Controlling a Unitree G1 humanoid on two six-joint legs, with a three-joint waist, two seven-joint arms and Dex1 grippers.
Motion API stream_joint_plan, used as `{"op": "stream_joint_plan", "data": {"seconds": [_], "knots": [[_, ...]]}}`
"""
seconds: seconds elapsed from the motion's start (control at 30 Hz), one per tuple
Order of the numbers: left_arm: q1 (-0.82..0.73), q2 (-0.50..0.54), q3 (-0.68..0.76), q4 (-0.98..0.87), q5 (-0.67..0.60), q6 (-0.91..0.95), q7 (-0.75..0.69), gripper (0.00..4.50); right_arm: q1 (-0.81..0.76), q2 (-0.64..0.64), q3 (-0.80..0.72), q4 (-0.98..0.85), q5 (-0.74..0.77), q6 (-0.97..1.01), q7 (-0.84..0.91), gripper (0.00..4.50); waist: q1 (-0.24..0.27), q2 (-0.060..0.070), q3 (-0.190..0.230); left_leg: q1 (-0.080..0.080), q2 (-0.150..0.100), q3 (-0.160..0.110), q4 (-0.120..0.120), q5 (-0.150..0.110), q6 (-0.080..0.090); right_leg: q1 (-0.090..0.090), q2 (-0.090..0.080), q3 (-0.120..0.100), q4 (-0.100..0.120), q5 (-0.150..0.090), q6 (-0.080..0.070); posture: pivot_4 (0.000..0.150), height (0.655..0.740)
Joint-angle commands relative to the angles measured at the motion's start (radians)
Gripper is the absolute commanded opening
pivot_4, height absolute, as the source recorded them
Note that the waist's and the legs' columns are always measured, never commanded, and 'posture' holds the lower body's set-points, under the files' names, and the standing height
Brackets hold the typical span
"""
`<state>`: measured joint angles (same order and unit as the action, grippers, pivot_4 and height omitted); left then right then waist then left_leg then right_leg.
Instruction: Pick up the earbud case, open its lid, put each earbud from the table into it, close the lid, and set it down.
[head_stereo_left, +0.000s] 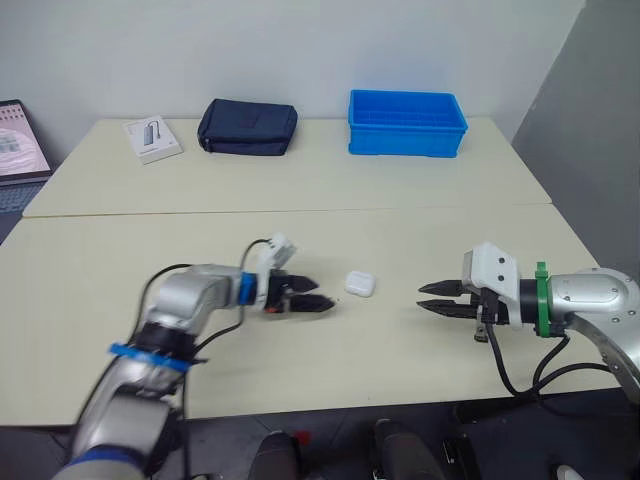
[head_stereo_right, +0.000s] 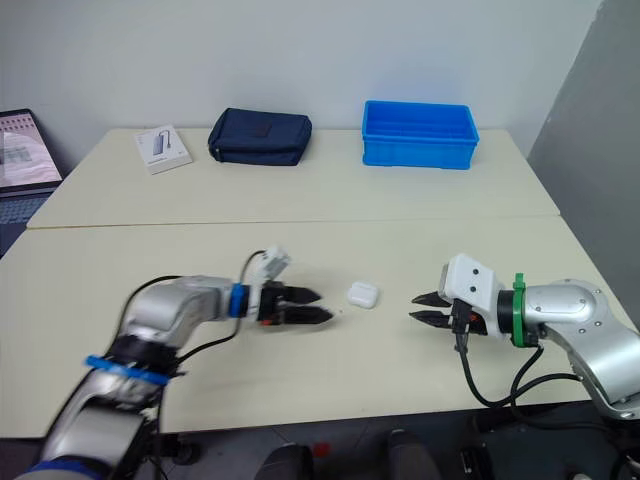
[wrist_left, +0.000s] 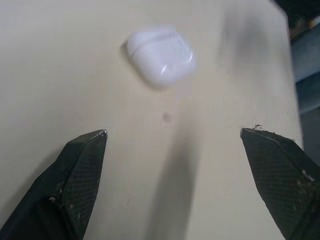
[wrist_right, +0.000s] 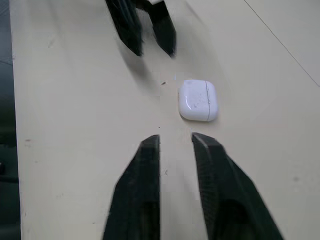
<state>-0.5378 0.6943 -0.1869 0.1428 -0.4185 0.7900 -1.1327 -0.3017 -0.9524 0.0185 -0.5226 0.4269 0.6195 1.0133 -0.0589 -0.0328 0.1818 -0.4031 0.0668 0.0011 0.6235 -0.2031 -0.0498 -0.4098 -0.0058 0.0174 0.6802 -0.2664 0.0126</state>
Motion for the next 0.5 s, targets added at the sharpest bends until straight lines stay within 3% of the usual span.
{"op": "stream_joint_plan", "data": {"seconds": [0.03,0.2,0.5], "knots": [[0.07,0.095,0.069,-0.122,0.024,-0.136,-0.044,4.5,-0.03,-0.04,-0.044,0.008,0.023,-0.028,0.054,2.45,0.009,0.0,0.0,0.0,0.0,0.0,0.0,0.0,0.0,0.0,0.0,0.0,0.0,0.0,0.0,0.15,0.74],[0.214,0.194,0.256,-0.285,-0.051,-0.306,-0.126,4.5,-0.032,-0.124,-0.095,0.065,0.023,-0.112,0.166,4.22,0.029,0.0,0.001,-0.008,0.0,0.003,0.001,0.0,0.0,-0.005,-0.003,-0.001,-0.002,-0.001,-0.001,0.15,0.74],[0.402,0.268,0.423,-0.516,-0.084,-0.356,-0.094,4.5,-0.012,-0.167,-0.161,0.126,0.046,-0.169,0.25,4.22,0.033,0.0,0.001,-0.014,-0.003,0.005,0.003,0.0,0.0,-0.01,-0.008,-0.001,-0.002,-0.001,0.002,0.15,0.74]]}}
